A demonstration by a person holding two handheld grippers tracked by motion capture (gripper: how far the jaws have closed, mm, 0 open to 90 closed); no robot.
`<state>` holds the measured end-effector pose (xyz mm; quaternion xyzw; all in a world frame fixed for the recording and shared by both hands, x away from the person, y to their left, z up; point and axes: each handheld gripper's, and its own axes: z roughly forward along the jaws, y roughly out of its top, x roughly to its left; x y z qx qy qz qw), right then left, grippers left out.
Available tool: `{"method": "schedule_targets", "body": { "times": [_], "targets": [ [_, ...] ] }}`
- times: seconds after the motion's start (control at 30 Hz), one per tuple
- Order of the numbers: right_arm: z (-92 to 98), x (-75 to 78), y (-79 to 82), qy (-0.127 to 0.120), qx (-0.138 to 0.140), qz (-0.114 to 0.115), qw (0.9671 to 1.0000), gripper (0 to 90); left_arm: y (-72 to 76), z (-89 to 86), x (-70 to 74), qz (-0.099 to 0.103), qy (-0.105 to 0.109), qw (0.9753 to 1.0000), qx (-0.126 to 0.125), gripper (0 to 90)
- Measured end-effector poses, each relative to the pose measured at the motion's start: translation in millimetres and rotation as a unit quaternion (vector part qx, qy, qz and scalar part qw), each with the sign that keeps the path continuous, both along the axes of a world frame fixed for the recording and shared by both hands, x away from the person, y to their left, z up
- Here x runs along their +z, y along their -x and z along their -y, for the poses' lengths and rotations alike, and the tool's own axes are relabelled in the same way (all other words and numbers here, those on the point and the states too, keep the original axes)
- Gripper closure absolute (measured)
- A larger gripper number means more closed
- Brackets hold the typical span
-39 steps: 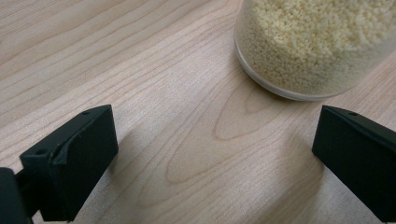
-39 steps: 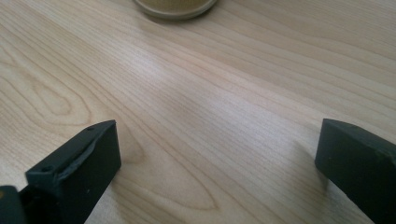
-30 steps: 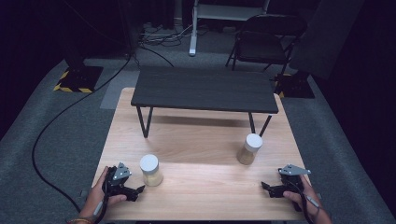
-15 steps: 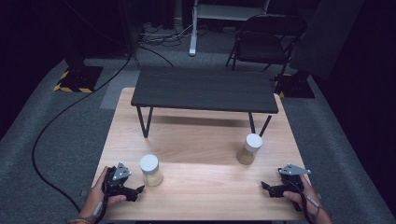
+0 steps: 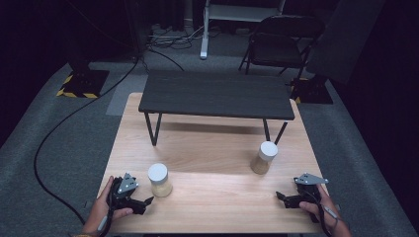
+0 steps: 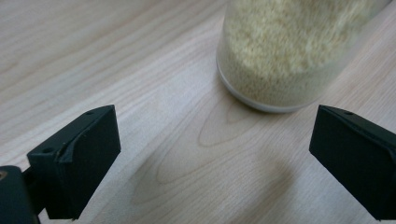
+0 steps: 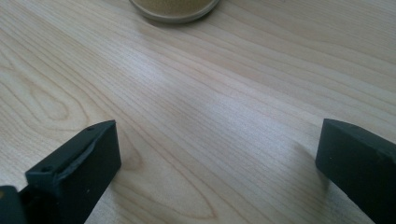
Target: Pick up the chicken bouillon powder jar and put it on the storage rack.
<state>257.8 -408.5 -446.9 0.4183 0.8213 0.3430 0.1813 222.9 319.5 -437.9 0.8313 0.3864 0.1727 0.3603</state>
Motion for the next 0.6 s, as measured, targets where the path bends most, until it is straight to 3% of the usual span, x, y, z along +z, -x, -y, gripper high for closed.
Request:
{"method": "schedule_targets", "body": {
  "times": [0.6],
  "targets": [
    [0.0,-0.1,0.0,0.000,0.000,0.000,1.0000,0.0,14.5,12.0,12.3,0.035,0.006,0.9993,-0.006,1.8]
  ]
}}
